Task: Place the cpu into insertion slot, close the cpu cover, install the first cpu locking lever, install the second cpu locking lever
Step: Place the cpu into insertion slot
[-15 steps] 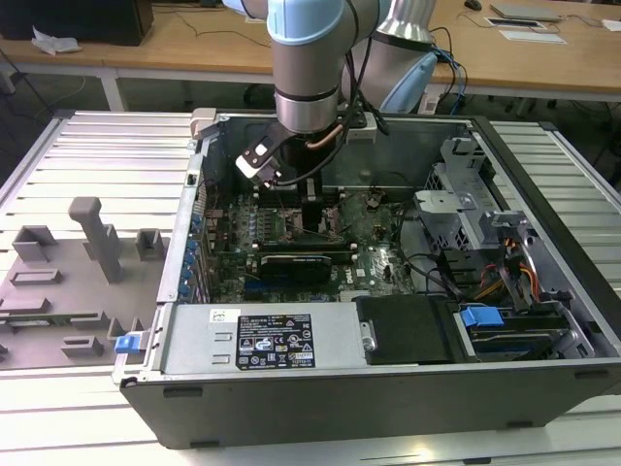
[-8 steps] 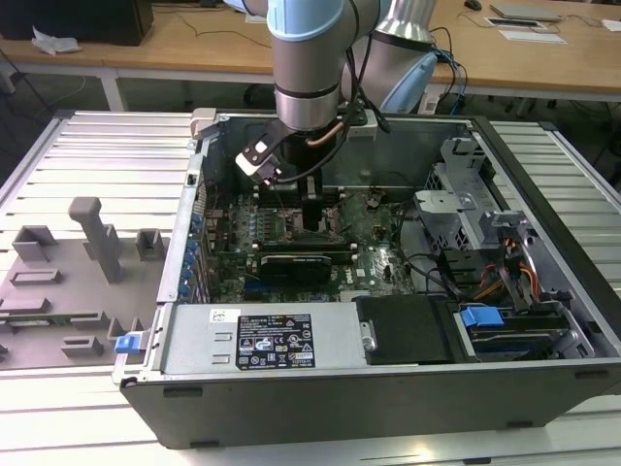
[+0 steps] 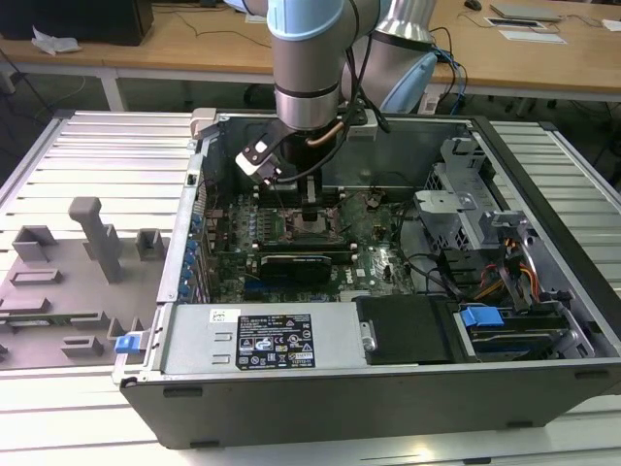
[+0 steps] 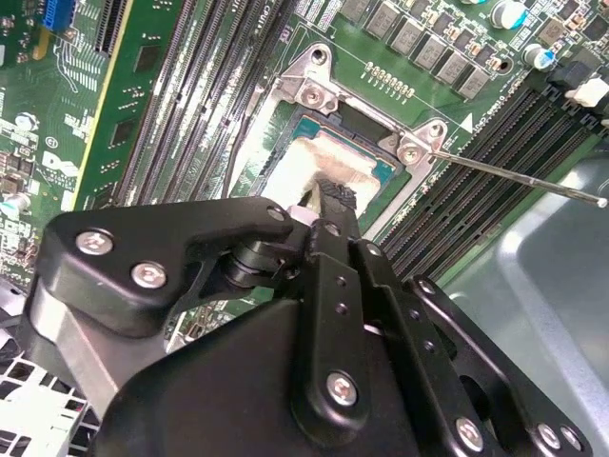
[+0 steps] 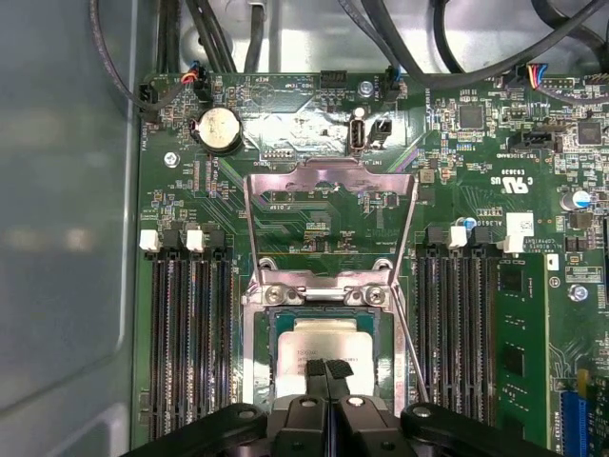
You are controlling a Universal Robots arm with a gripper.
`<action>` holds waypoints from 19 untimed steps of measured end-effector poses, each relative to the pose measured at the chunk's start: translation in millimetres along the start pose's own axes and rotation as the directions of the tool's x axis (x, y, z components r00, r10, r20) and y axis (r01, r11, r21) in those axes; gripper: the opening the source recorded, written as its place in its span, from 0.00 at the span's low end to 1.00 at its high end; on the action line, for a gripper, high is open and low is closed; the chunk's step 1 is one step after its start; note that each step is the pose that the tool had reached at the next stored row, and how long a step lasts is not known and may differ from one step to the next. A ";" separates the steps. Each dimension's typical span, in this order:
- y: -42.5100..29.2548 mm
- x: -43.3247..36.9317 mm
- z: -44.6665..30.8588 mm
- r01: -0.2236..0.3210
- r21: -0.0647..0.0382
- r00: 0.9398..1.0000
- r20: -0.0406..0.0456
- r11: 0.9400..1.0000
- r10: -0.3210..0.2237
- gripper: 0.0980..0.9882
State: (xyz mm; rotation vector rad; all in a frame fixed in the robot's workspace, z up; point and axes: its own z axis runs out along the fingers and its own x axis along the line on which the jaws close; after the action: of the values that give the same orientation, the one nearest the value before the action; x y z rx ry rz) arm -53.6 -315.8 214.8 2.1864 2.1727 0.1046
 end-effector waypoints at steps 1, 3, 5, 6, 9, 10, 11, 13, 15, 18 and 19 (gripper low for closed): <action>0.0 0.0 -0.1 0.000 0.000 1.000 0.000 1.000 0.000 0.01; 0.0 0.0 -0.2 0.000 0.000 1.000 0.000 1.000 0.000 0.01; 0.7 0.0 0.0 0.000 0.003 1.000 0.000 1.000 0.000 0.01; 3.6 0.0 1.0 0.000 0.015 1.000 0.000 1.000 0.000 0.01; 5.8 0.0 3.7 0.000 0.029 1.000 0.000 1.000 0.000 0.01; 6.1 0.0 4.7 0.000 0.031 1.000 0.000 1.000 0.000 0.01; 6.2 0.0 5.6 0.000 0.032 1.000 0.000 0.999 0.000 0.01; 5.9 0.0 8.3 0.000 0.032 1.000 0.000 0.999 0.000 0.01; 5.6 -0.2 11.0 0.000 0.033 1.000 0.001 0.999 0.000 0.01; 5.6 -0.1 12.0 0.000 0.032 1.000 0.000 0.999 0.000 0.01; 5.6 -0.1 12.0 0.000 0.032 1.000 0.000 0.999 0.000 0.01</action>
State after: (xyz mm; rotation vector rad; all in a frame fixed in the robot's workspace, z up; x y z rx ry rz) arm -47.0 -315.8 203.3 2.2033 2.1891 0.0696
